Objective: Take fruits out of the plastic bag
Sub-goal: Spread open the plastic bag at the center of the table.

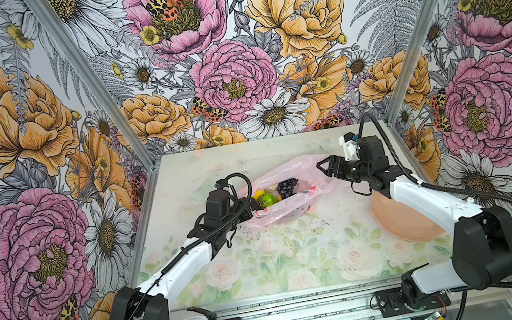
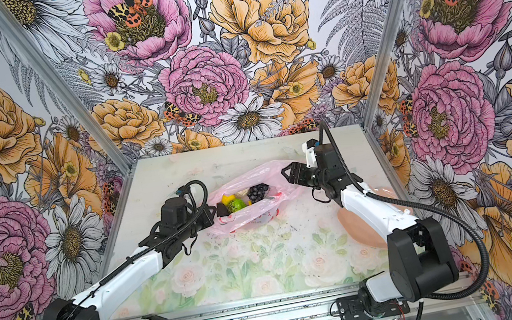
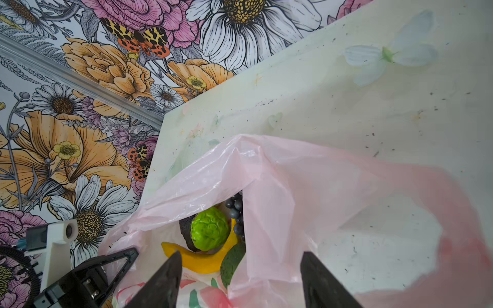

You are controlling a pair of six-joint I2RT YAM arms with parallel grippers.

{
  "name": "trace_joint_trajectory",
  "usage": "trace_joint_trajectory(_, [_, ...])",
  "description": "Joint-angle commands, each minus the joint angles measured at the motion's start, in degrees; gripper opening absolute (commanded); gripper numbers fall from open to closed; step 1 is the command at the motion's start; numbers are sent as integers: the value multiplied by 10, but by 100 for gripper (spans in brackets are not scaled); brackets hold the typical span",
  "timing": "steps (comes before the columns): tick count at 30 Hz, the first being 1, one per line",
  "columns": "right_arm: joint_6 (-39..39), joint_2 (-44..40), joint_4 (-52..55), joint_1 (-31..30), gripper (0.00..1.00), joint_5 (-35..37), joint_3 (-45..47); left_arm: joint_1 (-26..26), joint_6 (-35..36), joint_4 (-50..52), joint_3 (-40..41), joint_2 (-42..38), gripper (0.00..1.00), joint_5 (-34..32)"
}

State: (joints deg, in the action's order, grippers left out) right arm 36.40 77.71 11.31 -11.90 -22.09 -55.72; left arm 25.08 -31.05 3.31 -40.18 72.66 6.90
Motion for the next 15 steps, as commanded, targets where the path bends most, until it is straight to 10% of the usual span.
trace_joint_trajectory(1, [-23, -42, 71, -20, 73, 80, 4, 15, 13, -15, 6, -2, 0, -21])
trace_joint_trajectory(15, [-1, 7, 127, -172, 77, 259, -42, 102, 23, -63, 23, -2, 0, -65])
